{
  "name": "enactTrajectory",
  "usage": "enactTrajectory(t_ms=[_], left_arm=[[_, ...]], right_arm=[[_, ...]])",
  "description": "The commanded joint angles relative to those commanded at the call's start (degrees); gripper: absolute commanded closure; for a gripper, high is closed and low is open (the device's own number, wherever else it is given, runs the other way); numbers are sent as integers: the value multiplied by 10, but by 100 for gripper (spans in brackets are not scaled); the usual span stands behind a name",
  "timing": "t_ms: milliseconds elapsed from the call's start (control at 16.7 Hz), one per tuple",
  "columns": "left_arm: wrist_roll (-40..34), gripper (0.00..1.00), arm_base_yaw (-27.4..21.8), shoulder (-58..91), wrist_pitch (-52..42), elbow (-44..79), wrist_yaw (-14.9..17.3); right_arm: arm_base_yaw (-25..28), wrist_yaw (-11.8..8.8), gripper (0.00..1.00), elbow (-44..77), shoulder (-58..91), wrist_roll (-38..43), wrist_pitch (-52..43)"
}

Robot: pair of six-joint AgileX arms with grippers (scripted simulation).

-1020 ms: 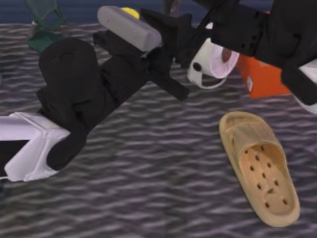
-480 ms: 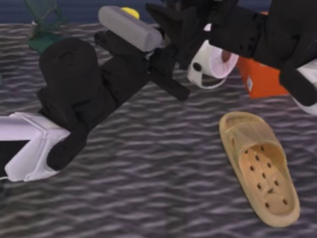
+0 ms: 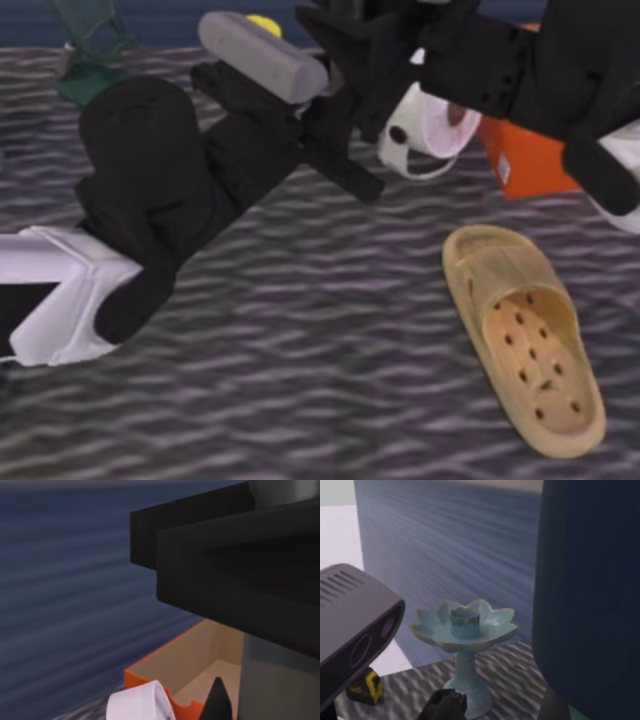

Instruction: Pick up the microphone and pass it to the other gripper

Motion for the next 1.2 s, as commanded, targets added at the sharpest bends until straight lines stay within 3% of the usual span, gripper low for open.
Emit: enactTrajectory(t_ms=[180,960,1200], left_arm=[[0,100,0,0,0,0,0],[0,2,0,0,0,0,0],[0,0,0,0,0,0,0]], right_arm=[[0,0,100,0,0,0,0],[0,0,100,0,0,0,0],[0,0,100,0,0,0,0]])
